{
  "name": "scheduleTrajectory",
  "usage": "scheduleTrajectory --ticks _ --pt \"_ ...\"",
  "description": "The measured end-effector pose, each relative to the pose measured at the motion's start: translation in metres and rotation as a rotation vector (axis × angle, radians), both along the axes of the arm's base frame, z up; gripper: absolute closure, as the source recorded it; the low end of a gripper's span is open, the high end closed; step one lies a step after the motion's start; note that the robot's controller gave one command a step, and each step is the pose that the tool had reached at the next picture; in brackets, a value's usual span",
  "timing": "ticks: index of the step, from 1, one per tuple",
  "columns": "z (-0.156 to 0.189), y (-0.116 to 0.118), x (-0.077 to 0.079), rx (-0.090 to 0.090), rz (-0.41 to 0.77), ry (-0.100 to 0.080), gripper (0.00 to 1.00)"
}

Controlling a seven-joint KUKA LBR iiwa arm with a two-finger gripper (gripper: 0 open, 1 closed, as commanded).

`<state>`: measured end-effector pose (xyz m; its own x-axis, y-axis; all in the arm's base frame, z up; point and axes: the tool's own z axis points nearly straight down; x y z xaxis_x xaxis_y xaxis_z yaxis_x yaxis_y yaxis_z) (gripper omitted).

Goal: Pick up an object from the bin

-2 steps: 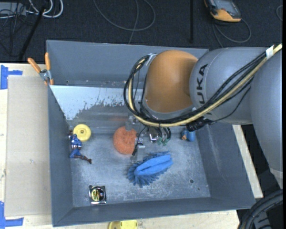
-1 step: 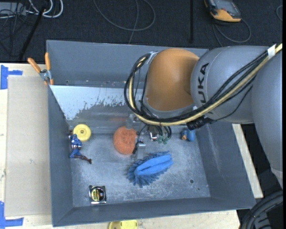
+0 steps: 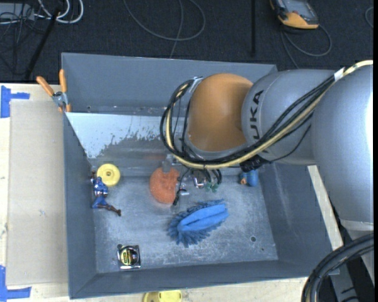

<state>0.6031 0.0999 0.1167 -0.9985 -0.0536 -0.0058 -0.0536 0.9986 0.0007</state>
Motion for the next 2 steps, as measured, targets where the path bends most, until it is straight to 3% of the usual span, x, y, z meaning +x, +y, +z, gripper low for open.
scheduleTrajectory --ticks 1,2 --pt "-0.0252 0.0074 0.0074 0.001 -0.327 0.001 1.00" --pt "-0.0252 0.0073 0.0074 0.002 -0.328 0.001 1.00"
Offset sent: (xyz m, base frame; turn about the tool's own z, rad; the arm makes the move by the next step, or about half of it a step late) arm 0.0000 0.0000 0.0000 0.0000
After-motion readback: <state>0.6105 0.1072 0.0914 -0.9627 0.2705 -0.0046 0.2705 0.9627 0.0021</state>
